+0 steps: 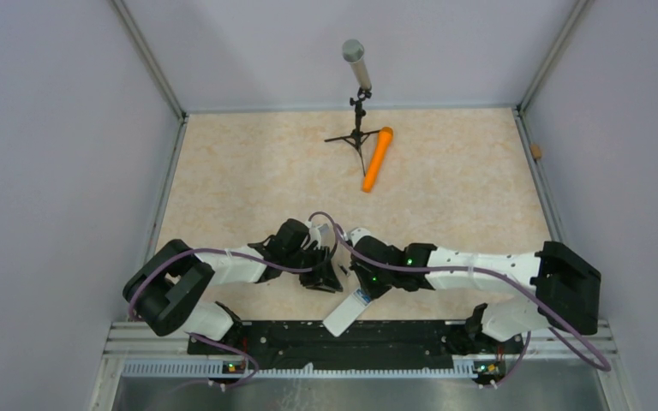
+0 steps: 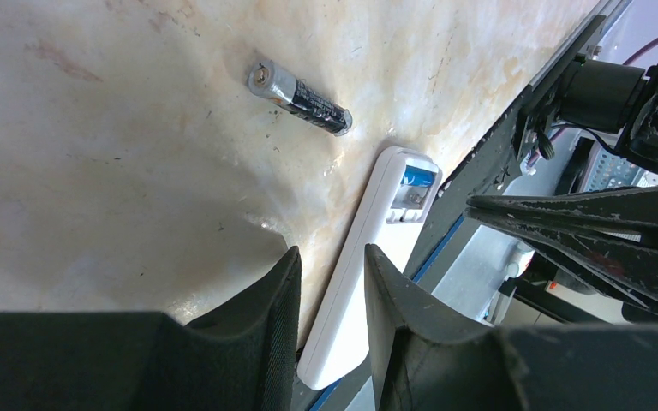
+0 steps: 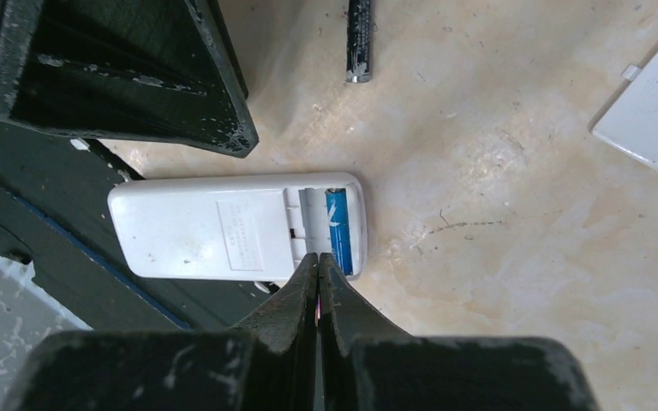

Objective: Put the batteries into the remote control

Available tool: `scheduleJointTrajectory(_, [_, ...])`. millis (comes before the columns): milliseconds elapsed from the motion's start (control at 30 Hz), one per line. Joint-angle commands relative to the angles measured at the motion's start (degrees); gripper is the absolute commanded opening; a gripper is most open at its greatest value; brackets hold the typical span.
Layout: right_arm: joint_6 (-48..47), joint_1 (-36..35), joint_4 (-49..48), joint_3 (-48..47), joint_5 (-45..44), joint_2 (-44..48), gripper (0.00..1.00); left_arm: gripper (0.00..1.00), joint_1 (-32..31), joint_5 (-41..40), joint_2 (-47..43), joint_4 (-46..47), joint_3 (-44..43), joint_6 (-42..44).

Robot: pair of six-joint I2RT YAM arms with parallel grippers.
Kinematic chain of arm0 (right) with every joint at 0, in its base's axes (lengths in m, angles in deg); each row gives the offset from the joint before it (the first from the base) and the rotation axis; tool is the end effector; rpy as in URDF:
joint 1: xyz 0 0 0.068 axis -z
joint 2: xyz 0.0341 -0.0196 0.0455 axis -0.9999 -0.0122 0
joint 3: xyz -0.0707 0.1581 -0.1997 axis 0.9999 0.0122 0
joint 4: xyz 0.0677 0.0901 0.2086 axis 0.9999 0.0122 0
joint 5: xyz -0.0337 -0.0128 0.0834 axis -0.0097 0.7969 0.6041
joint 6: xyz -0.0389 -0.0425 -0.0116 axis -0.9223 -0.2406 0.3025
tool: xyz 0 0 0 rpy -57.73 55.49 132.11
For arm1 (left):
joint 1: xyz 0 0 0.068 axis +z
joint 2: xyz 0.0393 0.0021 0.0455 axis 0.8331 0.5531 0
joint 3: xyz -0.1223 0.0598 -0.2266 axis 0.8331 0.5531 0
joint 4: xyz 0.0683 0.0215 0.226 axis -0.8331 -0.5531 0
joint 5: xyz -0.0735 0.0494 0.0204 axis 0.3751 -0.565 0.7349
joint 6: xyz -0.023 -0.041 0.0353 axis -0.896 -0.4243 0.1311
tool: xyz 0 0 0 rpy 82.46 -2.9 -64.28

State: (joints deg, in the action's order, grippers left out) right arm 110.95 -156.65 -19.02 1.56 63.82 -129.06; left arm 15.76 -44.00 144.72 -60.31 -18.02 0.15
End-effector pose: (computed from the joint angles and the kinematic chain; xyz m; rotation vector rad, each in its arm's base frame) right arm 0.0958 0.2222 0.1952 -0.8342 2.5552 0.5048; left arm 0.1546 -0.1650 0.1323 0.2160 2.7361 -1.3074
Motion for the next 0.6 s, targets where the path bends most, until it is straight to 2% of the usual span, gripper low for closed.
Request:
scheduleJointTrajectory(0, [0.4, -0.5, 0.9, -1.6, -1.5, -0.5, 0.00, 0.34, -0.3, 0.2, 0.0, 0.7, -0.9, 1.4])
scheduleJointTrajectory(333, [0.2, -0.4, -1.9, 1.2, 0.5, -5.7, 0.00, 0.34, -0.3, 0.5, 0.2, 0.3, -1.0, 1.5])
scheduleJointTrajectory(567, [0.1, -0.5, -0.7, 0.2, -0.7, -5.2, 0.00, 0.35, -0.3, 0.0, 0.0, -0.1, -0.9, 1.5])
